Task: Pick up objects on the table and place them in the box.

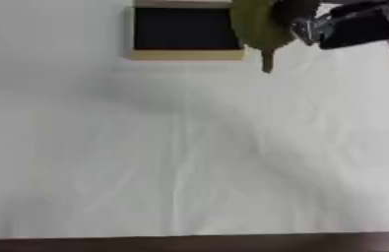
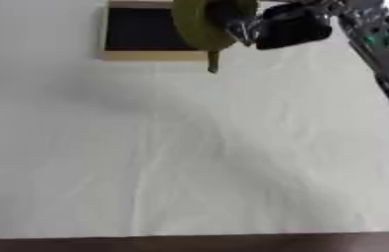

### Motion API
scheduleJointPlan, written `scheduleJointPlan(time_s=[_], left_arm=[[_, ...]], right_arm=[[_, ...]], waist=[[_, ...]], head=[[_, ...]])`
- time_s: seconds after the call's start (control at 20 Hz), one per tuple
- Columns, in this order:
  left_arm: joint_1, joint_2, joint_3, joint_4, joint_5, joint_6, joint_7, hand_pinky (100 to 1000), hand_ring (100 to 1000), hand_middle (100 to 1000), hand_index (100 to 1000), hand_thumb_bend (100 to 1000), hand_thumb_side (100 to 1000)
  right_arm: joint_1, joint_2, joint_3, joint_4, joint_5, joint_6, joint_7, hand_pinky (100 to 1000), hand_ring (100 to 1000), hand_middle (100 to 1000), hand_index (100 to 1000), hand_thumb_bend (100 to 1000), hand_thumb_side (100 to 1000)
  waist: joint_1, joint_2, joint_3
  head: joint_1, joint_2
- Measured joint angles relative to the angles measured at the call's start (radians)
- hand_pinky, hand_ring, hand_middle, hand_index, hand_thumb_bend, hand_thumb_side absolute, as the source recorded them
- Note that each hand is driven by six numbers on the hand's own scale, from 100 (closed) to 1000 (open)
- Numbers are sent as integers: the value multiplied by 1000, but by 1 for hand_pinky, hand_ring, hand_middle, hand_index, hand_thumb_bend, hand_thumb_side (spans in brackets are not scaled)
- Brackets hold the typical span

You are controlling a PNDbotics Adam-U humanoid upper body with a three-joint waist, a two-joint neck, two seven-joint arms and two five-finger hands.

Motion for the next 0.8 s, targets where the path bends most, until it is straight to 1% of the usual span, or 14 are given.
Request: scheduleJointPlan(time_s=[0.15, 0.4, 0.55, 0.8], left_arm=[[-3, 0, -5, 0, 2, 0, -2, 678, 799, 769, 765, 100, 567], [-11, -5, -6, 0, 4, -1, -9, 678, 799, 770, 765, 100, 567], [-15, -9, -8, 0, 5, -1, -11, 678, 799, 770, 765, 100, 566], [-31, -10, -12, 0, 8, -4, -15, 679, 800, 770, 765, 100, 566]], right_arm=[[-71, 49, 0, 73, 5, 41, 7, 783, 660, 470, 649, 100, 100], [-164, 129, 0, 192, 47, 84, 14, 783, 655, 467, 650, 100, 100], [-206, 171, 0, 264, 86, 91, 12, 782, 654, 467, 649, 100, 100], [-264, 232, -1, 391, 161, 74, -4, 781, 652, 467, 647, 100, 100]], waist=[[0, 4, 7], [0, 18, 28], [-2, 26, 40], [-7, 41, 65]], head=[[-13, -7], [-38, -17], [-51, -25], [-62, -45]])
